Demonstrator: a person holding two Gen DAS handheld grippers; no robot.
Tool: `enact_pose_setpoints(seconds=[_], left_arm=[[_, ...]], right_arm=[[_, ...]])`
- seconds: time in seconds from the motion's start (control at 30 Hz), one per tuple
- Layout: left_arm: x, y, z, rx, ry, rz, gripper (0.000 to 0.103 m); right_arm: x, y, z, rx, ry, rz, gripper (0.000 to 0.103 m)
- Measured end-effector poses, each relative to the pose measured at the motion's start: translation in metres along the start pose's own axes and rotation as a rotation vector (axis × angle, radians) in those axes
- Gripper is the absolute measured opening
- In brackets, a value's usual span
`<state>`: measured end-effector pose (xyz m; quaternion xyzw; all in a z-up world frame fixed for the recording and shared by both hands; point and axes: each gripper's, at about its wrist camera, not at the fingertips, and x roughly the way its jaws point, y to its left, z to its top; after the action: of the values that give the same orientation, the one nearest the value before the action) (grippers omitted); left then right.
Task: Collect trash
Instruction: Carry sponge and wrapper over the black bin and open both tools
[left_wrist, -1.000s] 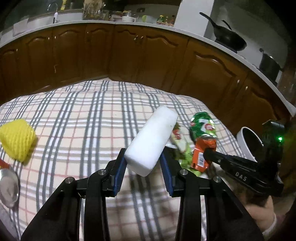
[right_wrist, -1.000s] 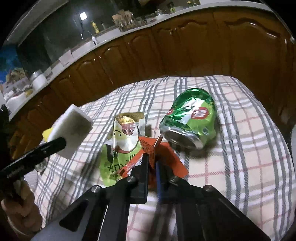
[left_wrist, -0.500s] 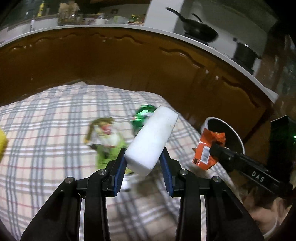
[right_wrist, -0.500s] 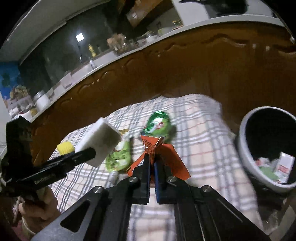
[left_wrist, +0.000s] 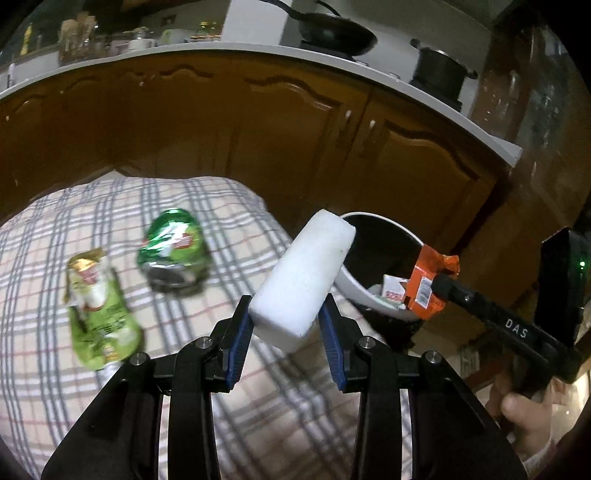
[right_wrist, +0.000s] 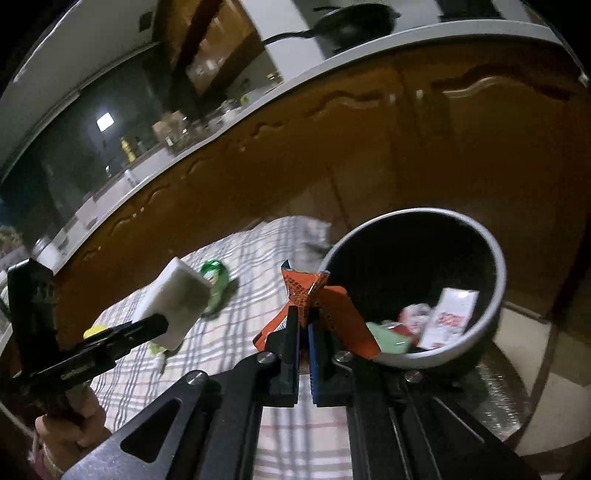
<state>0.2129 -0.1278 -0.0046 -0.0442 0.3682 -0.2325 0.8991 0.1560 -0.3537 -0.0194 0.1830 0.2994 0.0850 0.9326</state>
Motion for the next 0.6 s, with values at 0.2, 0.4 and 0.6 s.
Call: enact_pose_setpoints(seconds=[0.2, 0.4, 0.6], left_arm=[[0.016, -0.033, 0.010, 0.043, 0.013, -0.021, 0.035], [0.036, -0.056, 0.018, 0.075, 0.038, -0.037, 0.035], [0.060, -0.079, 0.030, 0.111, 0.060, -0.049, 0.035]], right_arm=[[-0.010, -0.027, 0.011, 0.033, -0.033, -0.039, 0.004], [-0.010, -0.045, 0.021, 0.046, -0.048, -0.062, 0.004], [-0.004, -0.059, 0.031, 0.047, -0.045, -0.078, 0.004]])
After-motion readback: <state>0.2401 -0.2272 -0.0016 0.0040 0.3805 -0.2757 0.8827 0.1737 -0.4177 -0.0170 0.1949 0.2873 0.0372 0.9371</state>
